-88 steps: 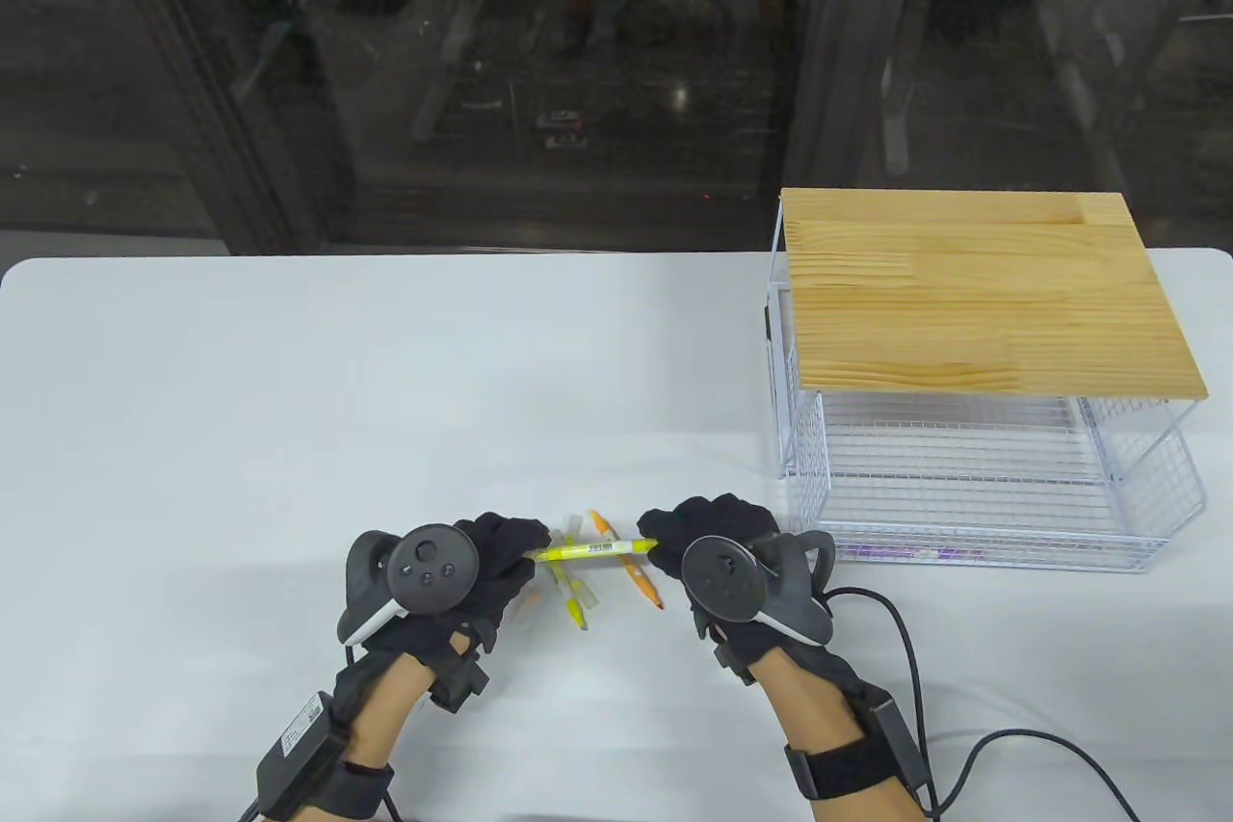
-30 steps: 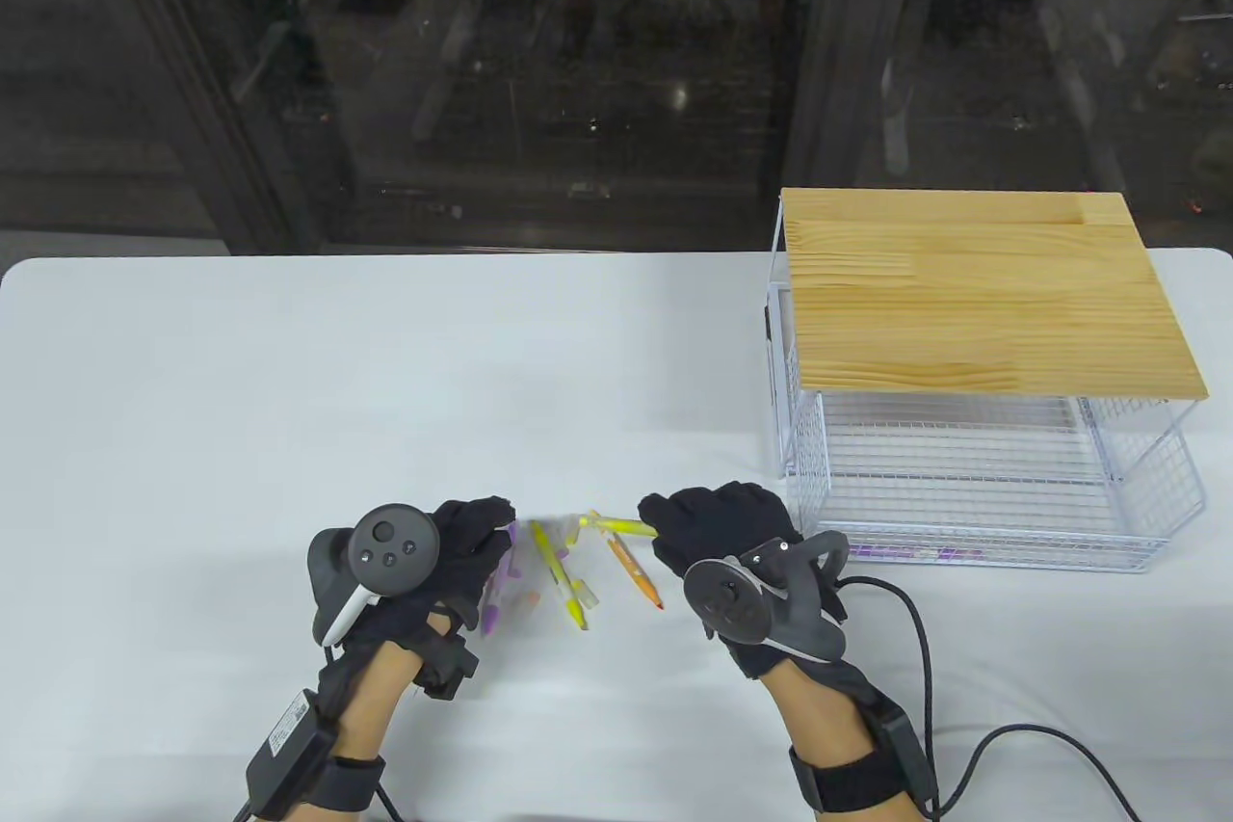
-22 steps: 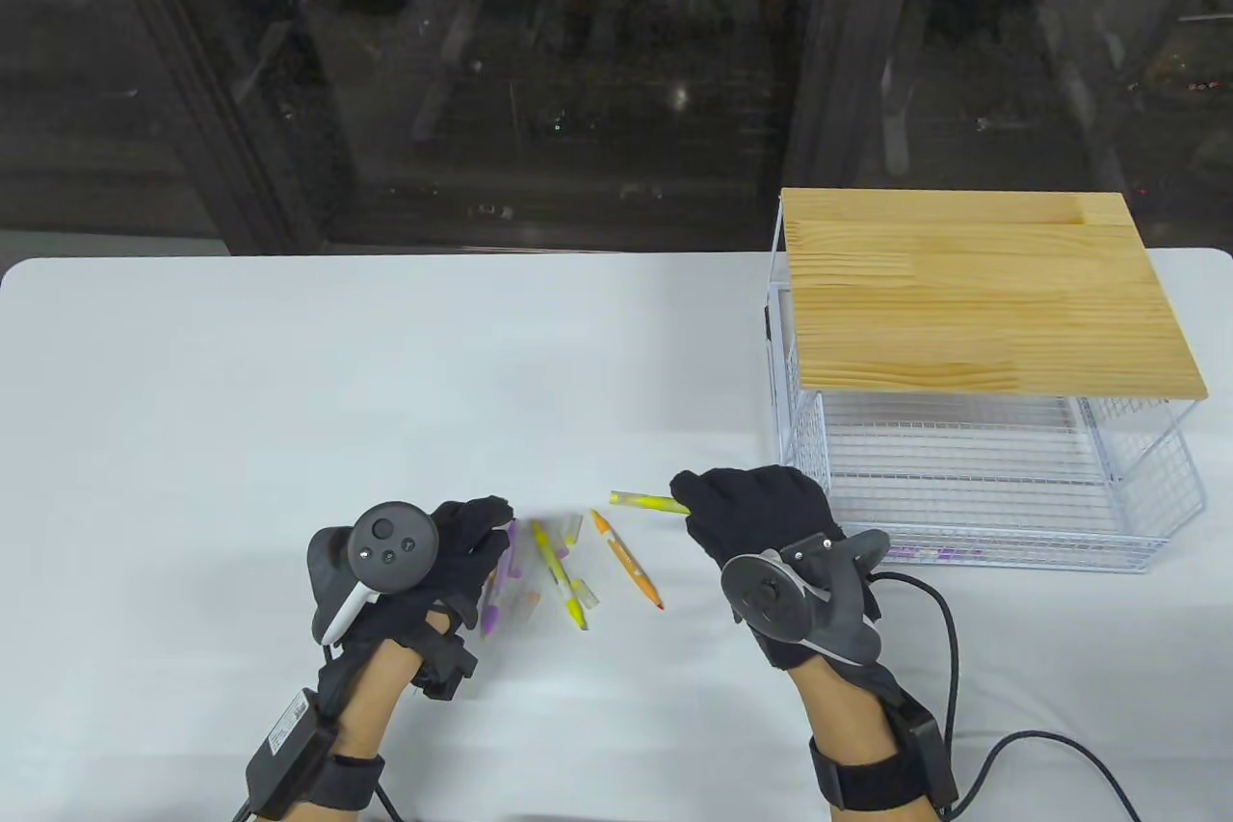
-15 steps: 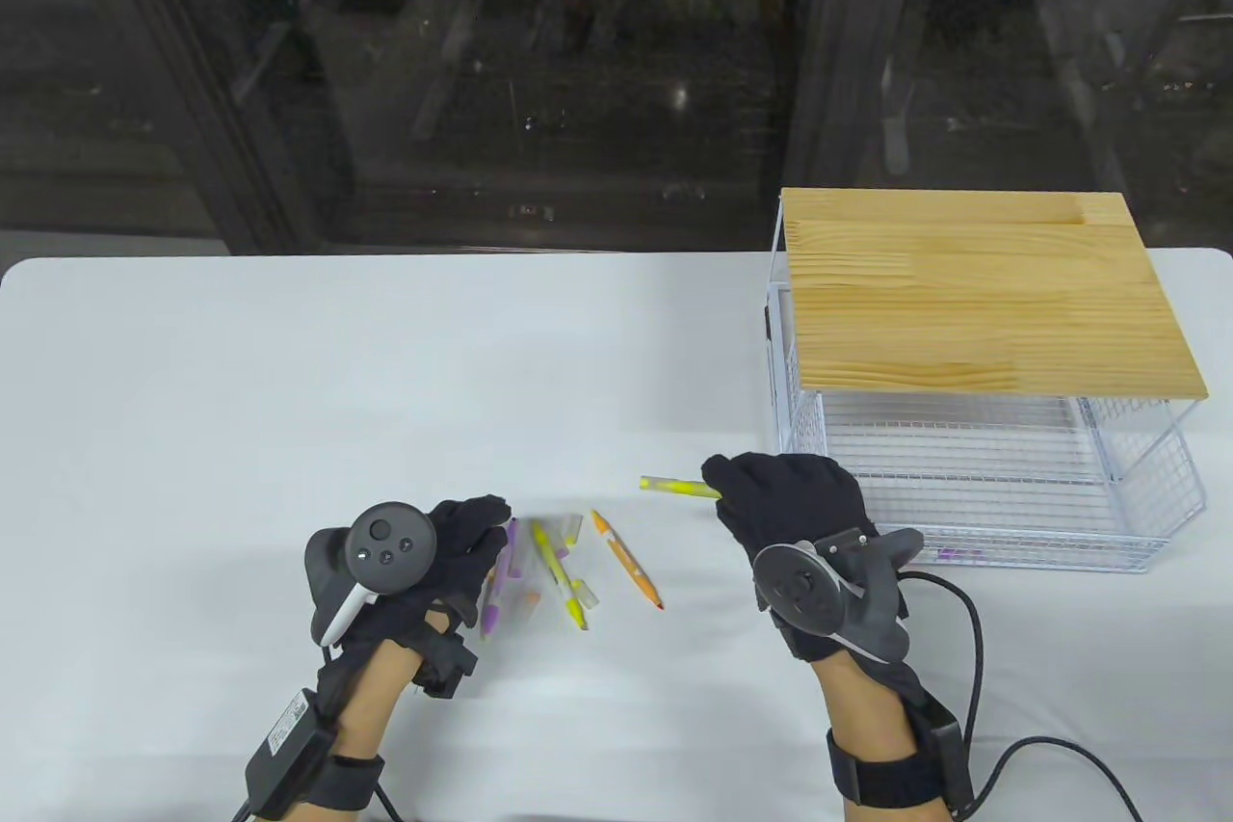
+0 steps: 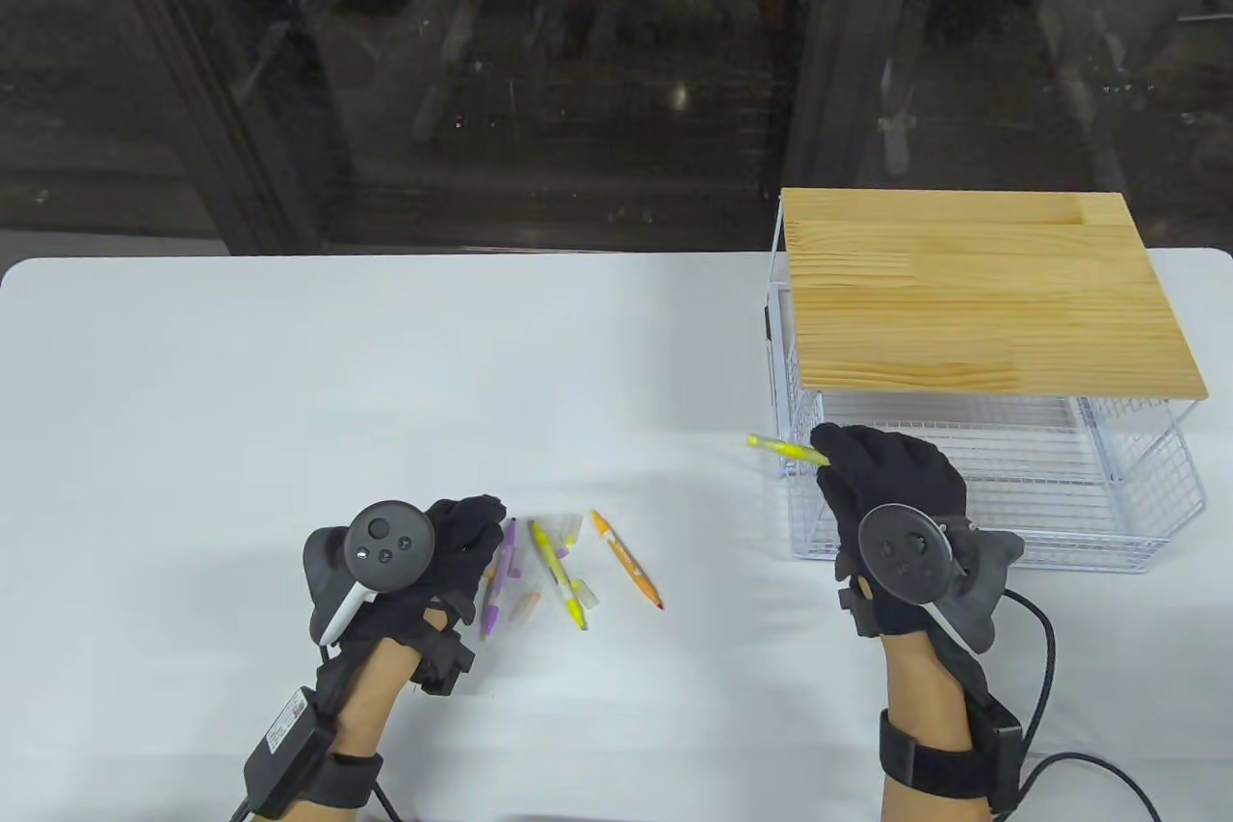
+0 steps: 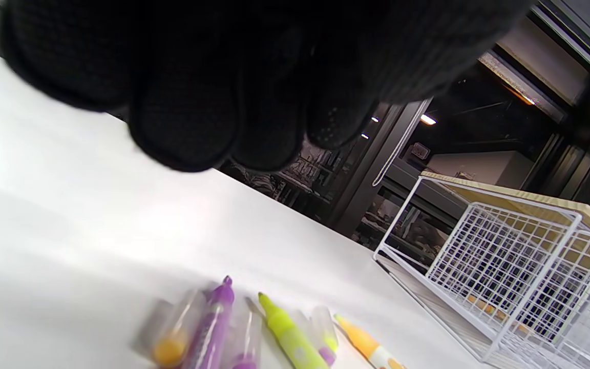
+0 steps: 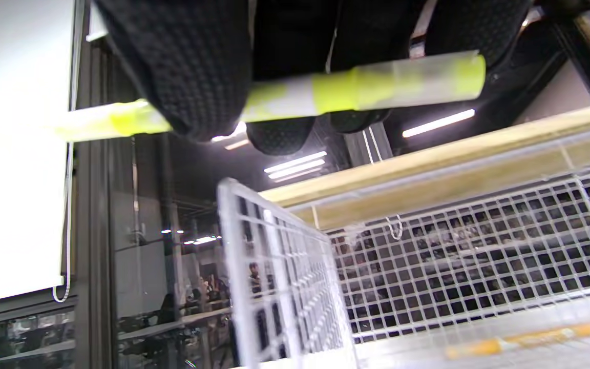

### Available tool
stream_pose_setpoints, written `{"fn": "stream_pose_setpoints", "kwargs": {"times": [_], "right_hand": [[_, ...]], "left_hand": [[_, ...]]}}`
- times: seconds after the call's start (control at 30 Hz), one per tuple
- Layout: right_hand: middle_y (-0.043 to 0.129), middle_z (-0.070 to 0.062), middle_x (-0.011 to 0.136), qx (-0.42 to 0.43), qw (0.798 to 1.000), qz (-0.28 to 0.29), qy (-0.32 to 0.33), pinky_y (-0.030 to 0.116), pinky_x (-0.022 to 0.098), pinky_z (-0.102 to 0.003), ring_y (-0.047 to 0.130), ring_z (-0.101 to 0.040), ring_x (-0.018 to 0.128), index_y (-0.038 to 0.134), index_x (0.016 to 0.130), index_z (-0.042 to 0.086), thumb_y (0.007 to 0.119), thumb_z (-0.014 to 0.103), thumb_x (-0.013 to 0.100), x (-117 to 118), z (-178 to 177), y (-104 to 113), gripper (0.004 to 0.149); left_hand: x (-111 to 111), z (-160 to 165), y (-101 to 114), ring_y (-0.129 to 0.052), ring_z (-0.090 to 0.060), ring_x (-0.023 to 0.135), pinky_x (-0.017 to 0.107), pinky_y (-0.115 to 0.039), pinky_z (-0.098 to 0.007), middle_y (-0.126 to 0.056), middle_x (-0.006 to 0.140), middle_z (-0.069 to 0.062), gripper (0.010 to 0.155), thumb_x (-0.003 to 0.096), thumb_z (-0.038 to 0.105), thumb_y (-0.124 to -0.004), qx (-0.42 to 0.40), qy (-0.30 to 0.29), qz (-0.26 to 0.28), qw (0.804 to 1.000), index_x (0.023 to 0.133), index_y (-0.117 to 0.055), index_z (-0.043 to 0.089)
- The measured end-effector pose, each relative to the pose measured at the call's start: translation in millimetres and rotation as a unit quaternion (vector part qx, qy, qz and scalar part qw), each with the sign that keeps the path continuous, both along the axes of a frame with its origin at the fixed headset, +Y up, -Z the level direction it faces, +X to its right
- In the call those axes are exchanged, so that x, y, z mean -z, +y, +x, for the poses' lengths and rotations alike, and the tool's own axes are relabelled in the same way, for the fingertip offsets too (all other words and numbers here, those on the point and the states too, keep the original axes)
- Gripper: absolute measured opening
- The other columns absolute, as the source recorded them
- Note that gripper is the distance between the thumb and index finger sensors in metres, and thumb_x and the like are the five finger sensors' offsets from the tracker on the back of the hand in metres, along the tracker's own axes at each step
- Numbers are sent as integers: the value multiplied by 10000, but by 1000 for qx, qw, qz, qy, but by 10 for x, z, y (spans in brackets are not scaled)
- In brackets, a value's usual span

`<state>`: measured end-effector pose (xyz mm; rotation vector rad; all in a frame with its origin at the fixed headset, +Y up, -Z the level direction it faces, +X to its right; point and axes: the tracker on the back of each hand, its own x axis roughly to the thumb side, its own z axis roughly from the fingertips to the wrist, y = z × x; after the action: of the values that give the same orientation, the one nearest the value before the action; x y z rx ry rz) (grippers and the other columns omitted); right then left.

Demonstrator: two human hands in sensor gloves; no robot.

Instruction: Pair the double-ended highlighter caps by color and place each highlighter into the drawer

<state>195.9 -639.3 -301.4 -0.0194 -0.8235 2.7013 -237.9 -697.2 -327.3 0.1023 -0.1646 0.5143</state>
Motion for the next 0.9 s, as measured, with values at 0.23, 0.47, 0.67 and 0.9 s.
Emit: {"fn": "stream_pose_setpoints", "kwargs": {"times": [0.23,0.47,0.67,0.9], "right_hand": [[929,60,877,26,999,-27,-33,682,616,-595,870,-332,806,859,850,373,900,331,408,68,218,-105,447],[947,52,878,52,995,-53,-67,680,606,-607,871,-354,806,867,843,375,910,334,402,121,426,-216,445],[952,45,879,64,991,-69,-95,675,597,-620,869,-373,805,882,837,374,917,328,396,152,568,-299,445],[959,33,886,80,986,-111,-100,660,583,-652,853,-406,818,906,833,373,928,315,386,193,692,-403,452]], "left_hand": [[1,-16,4,-1012,-356,572,415,-836,-577,-1003,797,-40,490,421,449,-784,-6,1,-2,1000,857,-913,269],[1,-28,4,-1012,-358,572,415,-837,-576,-1006,793,-43,490,421,450,-783,-8,1,-4,1000,855,-916,265],[3,-38,5,-1014,-358,569,414,-837,-576,-1006,793,-43,491,422,451,-782,-10,1,-5,1000,856,-916,265],[1,-41,5,-1013,-359,568,413,-838,-575,-1007,792,-42,492,422,452,-781,-11,0,-7,1000,856,-916,264]]}}
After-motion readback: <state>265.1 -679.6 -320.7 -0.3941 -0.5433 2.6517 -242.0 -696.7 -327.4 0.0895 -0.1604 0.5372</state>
